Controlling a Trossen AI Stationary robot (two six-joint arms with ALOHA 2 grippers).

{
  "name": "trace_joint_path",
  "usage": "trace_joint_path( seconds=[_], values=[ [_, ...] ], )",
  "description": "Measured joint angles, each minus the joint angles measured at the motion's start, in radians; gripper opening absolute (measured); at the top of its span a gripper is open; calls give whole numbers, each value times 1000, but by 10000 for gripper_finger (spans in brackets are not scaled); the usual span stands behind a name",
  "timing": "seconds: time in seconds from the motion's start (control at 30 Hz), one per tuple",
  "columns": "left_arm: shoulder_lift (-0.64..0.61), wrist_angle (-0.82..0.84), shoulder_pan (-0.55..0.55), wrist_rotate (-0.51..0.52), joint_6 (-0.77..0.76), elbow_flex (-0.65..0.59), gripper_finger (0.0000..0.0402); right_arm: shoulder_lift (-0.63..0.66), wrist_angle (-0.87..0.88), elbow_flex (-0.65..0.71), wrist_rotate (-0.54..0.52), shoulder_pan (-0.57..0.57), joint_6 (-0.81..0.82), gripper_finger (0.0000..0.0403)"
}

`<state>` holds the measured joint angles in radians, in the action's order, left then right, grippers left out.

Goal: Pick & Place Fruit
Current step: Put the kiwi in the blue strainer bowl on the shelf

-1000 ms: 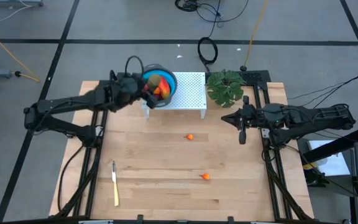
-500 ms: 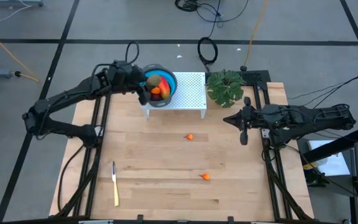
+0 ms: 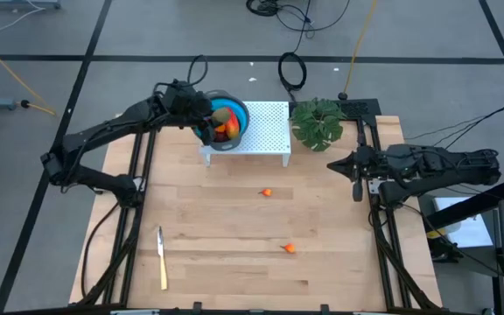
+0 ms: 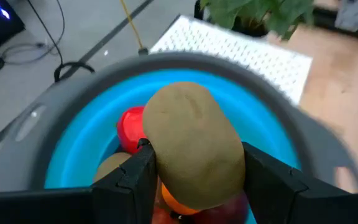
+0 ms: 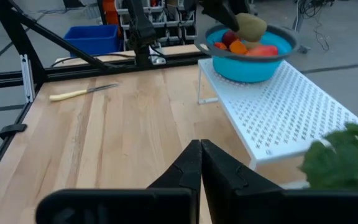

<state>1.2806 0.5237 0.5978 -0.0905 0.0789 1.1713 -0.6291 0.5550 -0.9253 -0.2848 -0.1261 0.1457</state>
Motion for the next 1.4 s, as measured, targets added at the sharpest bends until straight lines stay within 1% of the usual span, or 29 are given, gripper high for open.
trace_joint_path(
  seconds=[0.07, 0.2, 0.53, 0.67, 0.77, 0.83, 1.03, 1.27, 1.4],
  values=[
    [18, -1, 7, 0, 10, 0, 191, 25, 35, 0, -1, 0, 13, 4],
    [23, -5, 24, -3, 15, 0, 191, 91, 24, 45, -1, 0, 21, 4],
    [23, -10, 50, -21, 14, 0, 191, 333, -183, 329, 2, 0, 30, 4],
    [23, -11, 64, -25, 21, 0, 191, 417, -224, 411, 2, 0, 30, 4],
    [23, -14, 84, -5, 22, 0, 191, 461, -244, 452, 2, 0, 30, 4],
    [23, -21, 96, 10, 21, 0, 191, 480, -249, 469, 2, 0, 30, 4],
    [24, -55, 110, 10, 7, 0, 191, 496, -300, 500, 2, 0, 30, 4],
    [79, -55, 110, 11, 21, 0, 191, 496, -305, 501, 2, 0, 30, 4],
    [89, -56, 111, 44, 22, 0, 191, 496, -305, 501, 2, 0, 60, 4]
  ],
)
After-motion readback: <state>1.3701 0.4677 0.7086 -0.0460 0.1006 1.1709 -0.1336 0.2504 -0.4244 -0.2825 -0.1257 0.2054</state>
